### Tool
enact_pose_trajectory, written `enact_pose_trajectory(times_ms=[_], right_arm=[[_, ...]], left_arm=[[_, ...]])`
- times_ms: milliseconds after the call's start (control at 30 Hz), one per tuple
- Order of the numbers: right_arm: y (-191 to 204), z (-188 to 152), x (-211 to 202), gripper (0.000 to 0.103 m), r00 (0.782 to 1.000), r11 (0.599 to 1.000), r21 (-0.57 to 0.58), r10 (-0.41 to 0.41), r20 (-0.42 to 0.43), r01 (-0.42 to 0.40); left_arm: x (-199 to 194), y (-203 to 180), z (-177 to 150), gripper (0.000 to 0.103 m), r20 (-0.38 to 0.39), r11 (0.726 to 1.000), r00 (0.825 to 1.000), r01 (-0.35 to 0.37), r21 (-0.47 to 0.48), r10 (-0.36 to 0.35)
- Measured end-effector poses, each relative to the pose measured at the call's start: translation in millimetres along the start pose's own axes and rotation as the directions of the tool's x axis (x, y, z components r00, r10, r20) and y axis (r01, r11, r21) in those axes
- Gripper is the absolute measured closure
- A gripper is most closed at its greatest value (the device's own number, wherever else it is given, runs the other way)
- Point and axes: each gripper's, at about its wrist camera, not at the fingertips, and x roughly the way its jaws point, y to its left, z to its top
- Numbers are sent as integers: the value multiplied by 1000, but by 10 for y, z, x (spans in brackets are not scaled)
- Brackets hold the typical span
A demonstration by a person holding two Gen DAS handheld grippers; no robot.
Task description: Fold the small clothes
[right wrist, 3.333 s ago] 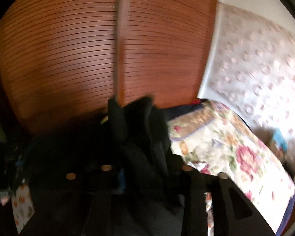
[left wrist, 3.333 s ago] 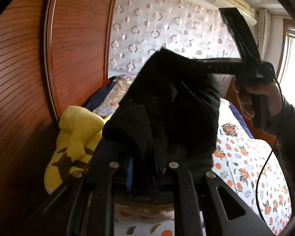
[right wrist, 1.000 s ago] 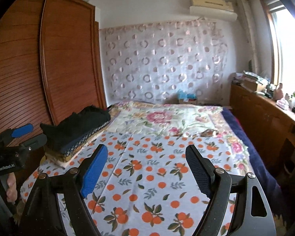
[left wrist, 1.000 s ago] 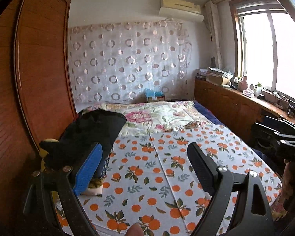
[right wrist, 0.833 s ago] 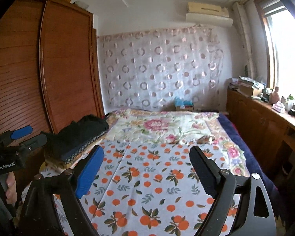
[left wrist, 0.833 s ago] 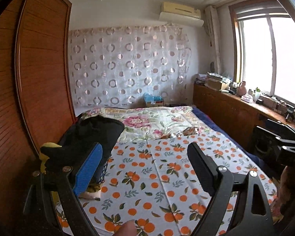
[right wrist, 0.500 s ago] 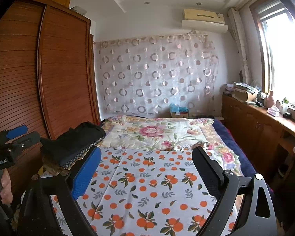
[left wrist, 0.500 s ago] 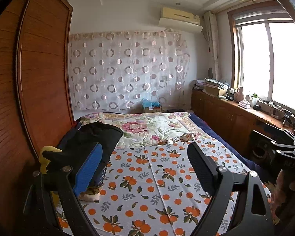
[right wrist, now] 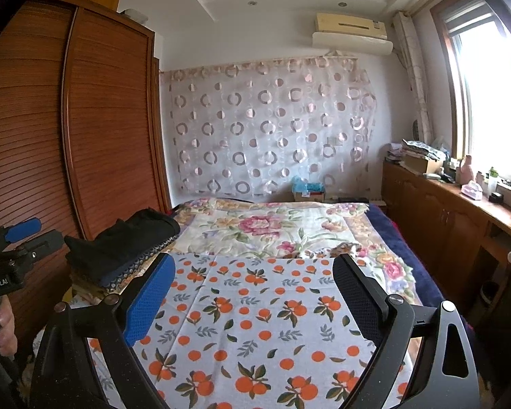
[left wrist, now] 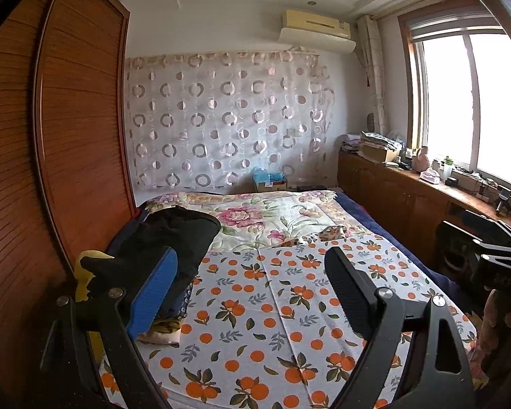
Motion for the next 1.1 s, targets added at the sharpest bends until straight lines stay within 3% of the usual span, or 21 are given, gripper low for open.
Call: enact_pose_trajectory(times_ms=[1100], right_arm=[[-178, 13, 70, 9, 1000, 1000, -2, 5, -10, -5]], left_arm=[[36, 41, -17, 14, -3, 1000, 1000, -13, -5, 13]])
